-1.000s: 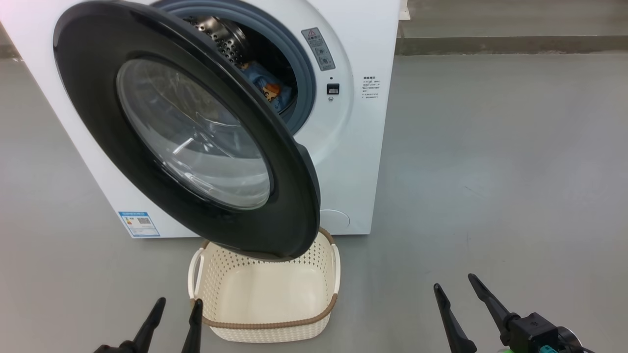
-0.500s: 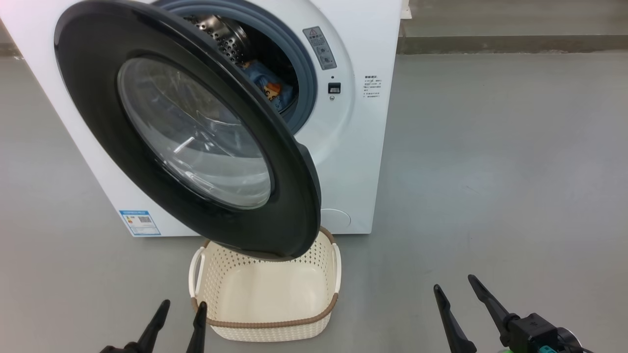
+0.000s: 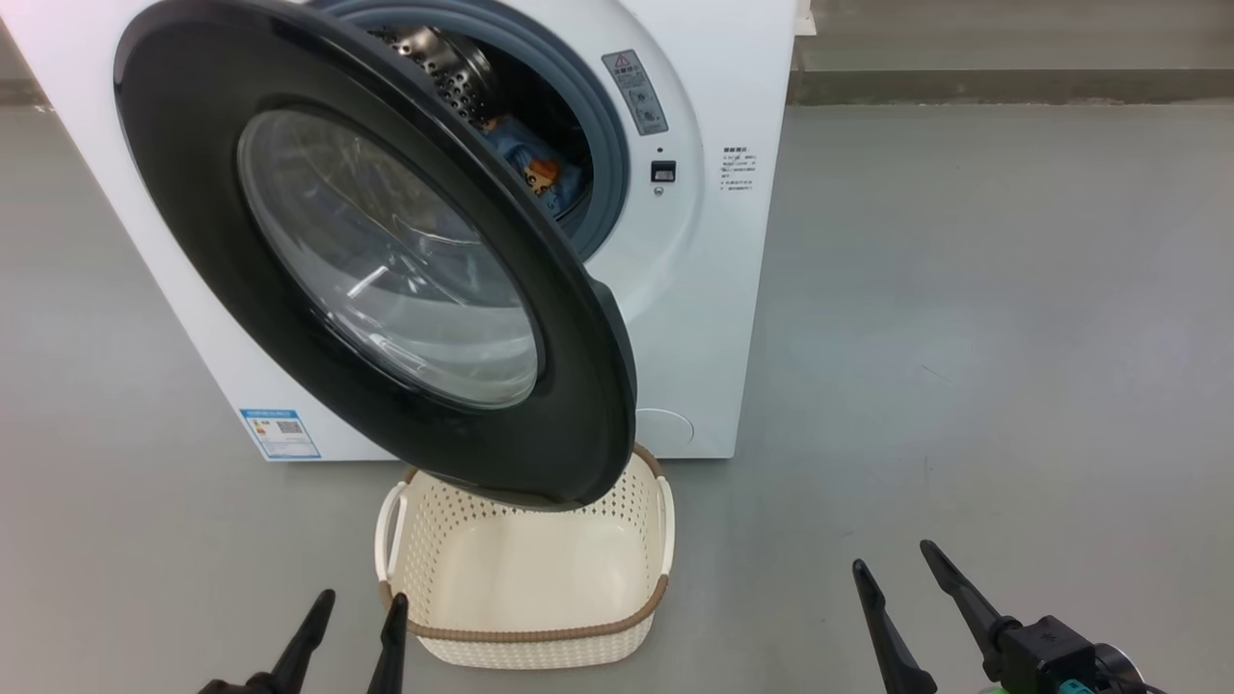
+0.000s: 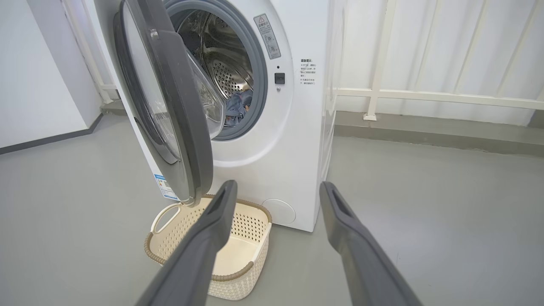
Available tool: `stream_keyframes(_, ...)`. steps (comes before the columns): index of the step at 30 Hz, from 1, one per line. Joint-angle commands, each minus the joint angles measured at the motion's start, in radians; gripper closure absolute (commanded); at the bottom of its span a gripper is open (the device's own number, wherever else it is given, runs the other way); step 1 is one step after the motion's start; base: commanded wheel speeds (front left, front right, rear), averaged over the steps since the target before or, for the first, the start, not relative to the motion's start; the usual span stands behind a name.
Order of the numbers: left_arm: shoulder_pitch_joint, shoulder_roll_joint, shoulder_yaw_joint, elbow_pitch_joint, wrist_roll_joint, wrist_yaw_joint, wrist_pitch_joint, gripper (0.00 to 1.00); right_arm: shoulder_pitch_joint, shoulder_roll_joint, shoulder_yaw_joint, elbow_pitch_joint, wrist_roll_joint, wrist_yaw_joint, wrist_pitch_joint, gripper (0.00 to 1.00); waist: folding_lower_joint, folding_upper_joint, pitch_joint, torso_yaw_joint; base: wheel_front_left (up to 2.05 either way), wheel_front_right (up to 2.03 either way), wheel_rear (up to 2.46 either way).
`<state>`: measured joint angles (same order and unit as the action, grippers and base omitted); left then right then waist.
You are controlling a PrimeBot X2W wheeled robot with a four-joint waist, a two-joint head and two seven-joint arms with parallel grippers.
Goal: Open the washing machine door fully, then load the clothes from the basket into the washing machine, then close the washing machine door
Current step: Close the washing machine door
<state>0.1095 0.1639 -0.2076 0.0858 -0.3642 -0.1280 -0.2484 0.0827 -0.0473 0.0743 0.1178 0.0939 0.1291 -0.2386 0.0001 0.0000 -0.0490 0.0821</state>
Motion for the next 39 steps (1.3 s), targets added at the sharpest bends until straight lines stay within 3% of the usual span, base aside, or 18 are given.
stream_keyframes(1,-0.024,0.007,0.034,-0.019,0.016,-0.003,-0.013,0.0,-0.017,-0.003,0.024,-0.026,-0.012,0.002,-0.008,0.0,-0.0001,0.0,0.001,0.001,0.0,0.0,0.0)
stream_keyframes(3,-0.023,0.004,0.032,-0.015,0.015,-0.003,-0.013,0.0,-0.016,-0.003,0.028,-0.026,-0.009,0.002,-0.008,0.04,-0.0001,0.0,0.002,0.003,0.0,0.0,0.0)
stream_keyframes(4,-0.024,0.003,0.03,-0.014,0.014,-0.003,-0.013,0.0,-0.016,-0.003,0.029,-0.027,-0.003,0.002,-0.009,0.59,-0.0001,0.0,0.004,0.004,0.0,0.0,0.0)
stream_keyframes(5,-0.025,0.002,0.028,-0.013,0.014,-0.003,-0.013,0.0,-0.016,-0.003,0.03,-0.031,-0.002,0.002,-0.011,1.0,-0.0001,0.0,0.005,0.006,0.0,0.0,0.0)
stream_keyframes(15,-0.055,-0.01,0.007,-0.008,0.017,-0.003,-0.013,0.0,-0.073,-0.016,0.123,-0.079,-0.045,0.002,-0.022,1.0,-0.0001,0.0,0.035,0.053,0.0,0.0,0.0)
stream_keyframes(30,-0.127,-0.057,-0.041,0.01,0.029,-0.003,-0.013,0.0,-0.324,-0.186,0.395,-0.022,0.032,0.002,-0.023,1.0,-0.0001,0.0,0.143,0.192,0.0,0.0,0.0)
stream_keyframes(39,-0.165,-0.084,-0.07,0.016,0.029,-0.003,-0.013,0.0,-0.453,-0.243,0.448,0.031,0.084,0.002,-0.023,1.0,-0.0001,0.0,0.204,0.268,0.0,0.0,0.0)
